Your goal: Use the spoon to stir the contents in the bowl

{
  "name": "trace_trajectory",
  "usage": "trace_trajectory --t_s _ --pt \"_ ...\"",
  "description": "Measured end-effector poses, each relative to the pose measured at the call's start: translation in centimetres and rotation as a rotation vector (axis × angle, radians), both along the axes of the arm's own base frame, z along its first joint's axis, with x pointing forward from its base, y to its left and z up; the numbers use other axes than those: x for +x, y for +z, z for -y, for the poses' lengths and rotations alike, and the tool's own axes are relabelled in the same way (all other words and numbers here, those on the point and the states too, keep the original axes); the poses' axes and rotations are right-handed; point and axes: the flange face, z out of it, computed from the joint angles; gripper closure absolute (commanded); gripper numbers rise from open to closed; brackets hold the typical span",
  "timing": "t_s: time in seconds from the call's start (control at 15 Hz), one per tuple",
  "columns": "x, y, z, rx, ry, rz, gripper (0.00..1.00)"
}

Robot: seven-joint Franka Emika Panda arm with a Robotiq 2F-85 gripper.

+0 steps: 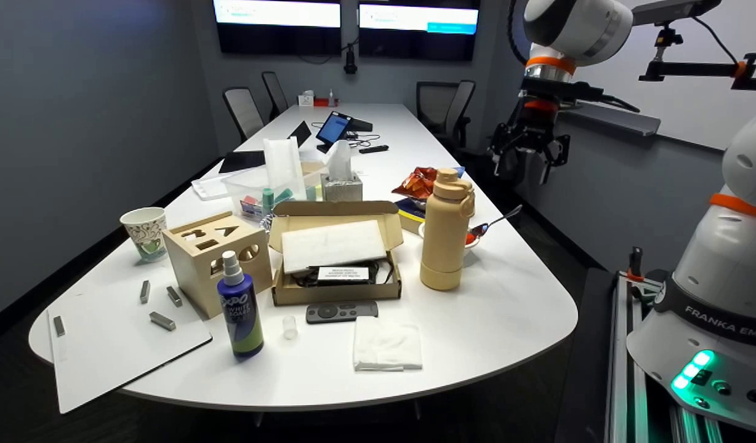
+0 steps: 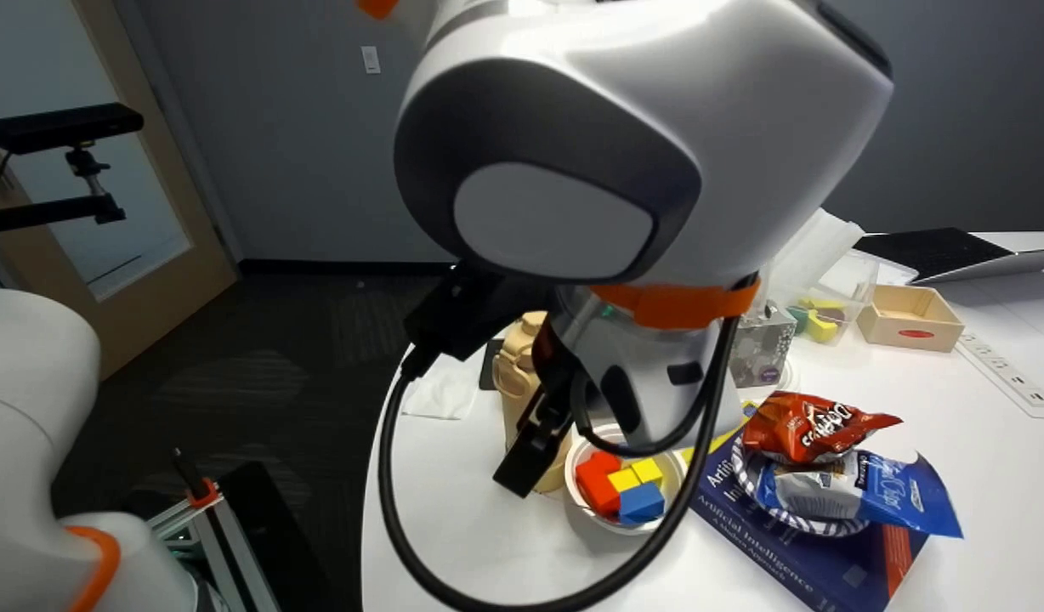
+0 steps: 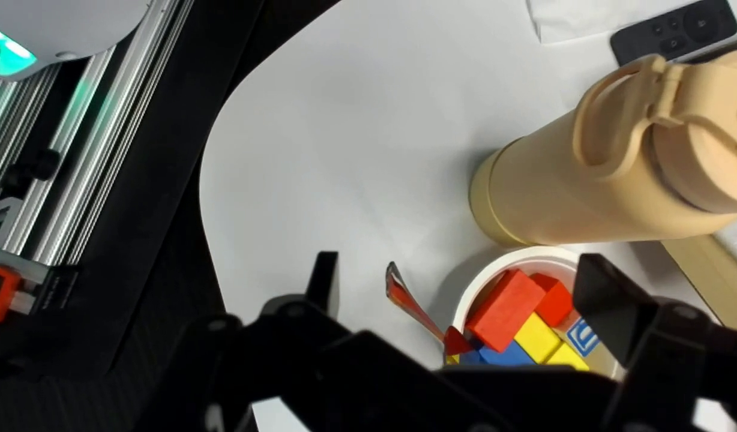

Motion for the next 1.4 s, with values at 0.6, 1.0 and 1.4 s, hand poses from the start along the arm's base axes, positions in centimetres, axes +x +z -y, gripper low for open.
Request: trace_trajectory --t_s 0.6,1.0,1.4 --pt "-1.7 -4.2 2.0 0.084 -0.022 0.043 0.00" --pt "-2.5 -6.3 3.0 0.149 -0.014 0.077 0.00" --pt "-2.7 -8.0 3.1 0.182 0.010 0.088 0.00"
